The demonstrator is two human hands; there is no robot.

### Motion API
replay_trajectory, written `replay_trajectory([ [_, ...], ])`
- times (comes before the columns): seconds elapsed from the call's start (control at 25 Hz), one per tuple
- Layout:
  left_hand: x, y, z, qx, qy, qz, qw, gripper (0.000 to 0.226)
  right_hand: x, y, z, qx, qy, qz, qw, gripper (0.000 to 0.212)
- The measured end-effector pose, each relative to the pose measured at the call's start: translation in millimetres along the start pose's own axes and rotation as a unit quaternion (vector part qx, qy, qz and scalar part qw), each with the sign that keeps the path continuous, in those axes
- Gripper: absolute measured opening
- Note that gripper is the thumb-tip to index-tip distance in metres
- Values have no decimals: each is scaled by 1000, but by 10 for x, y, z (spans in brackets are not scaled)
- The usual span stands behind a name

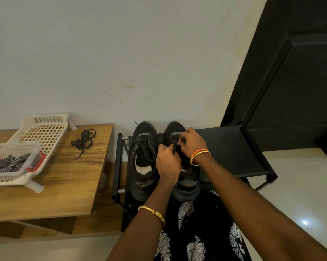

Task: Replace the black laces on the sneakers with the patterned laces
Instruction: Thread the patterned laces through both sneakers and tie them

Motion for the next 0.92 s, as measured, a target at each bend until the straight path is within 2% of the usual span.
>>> replay_trajectory([
  [0.04,-9,-1,8,2,0,2,1000,29,7,159,56,-61,44,-61,995,9],
  [0.08,-13,-4,5,4,0,5,1000,30,42,377,96,-151,96,-145,973,12],
  [0.12,-14,-13,-10,5,0,7,1000,32,118,596,55,-261,135,-242,925,14],
  [0.2,-12,-21,-32,9,2,8,1000,33,319,783,-166,-439,150,-388,797,10],
  [0.24,-14,-25,-36,10,4,8,1000,33,372,802,-265,-484,145,-418,755,9],
  [0.28,-16,-31,-34,11,9,8,1000,32,392,796,-315,-501,139,-427,740,11],
  [0.32,-15,-32,-24,10,14,8,1000,32,384,769,-306,-493,131,-417,752,14],
  [0.36,-11,-31,-15,8,18,6,1000,31,352,759,-229,-453,143,-382,793,17],
  [0.44,-9,-28,-19,7,23,2,1000,28,206,573,81,-268,145,-229,925,26],
  [0.48,-10,-32,-27,9,24,1,1000,26,135,378,135,-147,102,-137,974,25],
  [0.52,-11,-42,-33,12,25,2,1000,23,96,176,81,-36,38,-65,996,24],
  [0.6,-18,-52,-32,17,28,5,999,22,112,-15,-141,72,-69,-13,995,28],
  [0.64,-19,-53,-26,18,28,5,999,23,131,-23,-200,76,-86,-21,993,29],
  [0.72,-12,-52,-18,17,30,6,999,23,164,13,-190,30,-59,-42,997,26],
  [0.92,-1,-49,-40,-2,28,6,1000,26,267,165,97,-108,97,-100,984,5],
])
Point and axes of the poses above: each hand's wrist, its own x-axis away from the middle knuckle, its own z-axis out of the back of the hand, y = z × x, the point moved 10 cm from there along -x, towards the middle knuckle, and after that the axes turned 10 degrees about z, right-handed, at the moved point
